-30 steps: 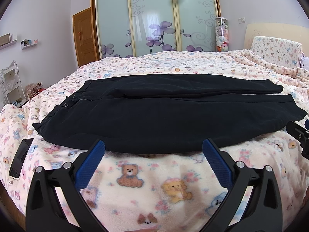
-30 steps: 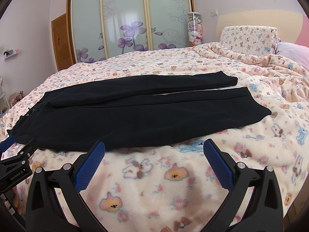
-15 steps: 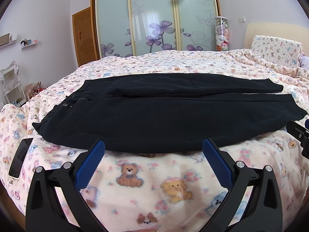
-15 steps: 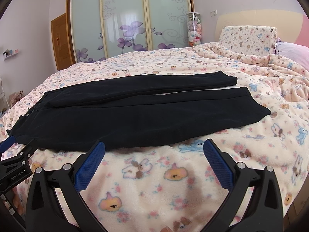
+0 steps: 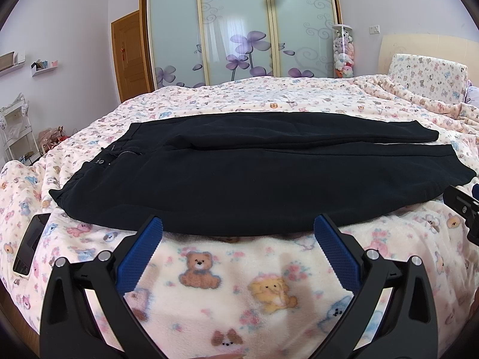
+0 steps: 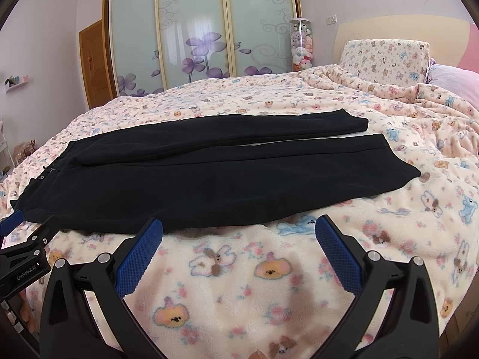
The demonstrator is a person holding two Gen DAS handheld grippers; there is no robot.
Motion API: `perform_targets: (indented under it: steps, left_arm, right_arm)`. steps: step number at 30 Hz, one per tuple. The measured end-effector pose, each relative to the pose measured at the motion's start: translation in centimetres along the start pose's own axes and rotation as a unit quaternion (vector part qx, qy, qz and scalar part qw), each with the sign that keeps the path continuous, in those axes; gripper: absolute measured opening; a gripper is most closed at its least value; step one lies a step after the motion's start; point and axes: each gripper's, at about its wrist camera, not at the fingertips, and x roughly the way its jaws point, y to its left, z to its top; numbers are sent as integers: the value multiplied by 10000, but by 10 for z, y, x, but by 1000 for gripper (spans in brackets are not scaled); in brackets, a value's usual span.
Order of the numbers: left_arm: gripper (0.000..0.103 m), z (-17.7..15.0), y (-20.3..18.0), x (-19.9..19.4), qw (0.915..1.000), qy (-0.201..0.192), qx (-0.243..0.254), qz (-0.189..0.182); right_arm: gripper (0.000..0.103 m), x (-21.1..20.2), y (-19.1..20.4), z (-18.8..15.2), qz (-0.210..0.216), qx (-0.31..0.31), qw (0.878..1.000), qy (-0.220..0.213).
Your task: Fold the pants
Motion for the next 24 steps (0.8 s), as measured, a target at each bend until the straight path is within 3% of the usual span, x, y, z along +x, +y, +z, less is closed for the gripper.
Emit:
perform_targets:
  steps: [24]
  left_arm:
    - [101, -6, 6, 2, 10000, 25, -36, -17]
  right_arm:
    - [102, 0, 4, -2, 148, 23, 9999, -22]
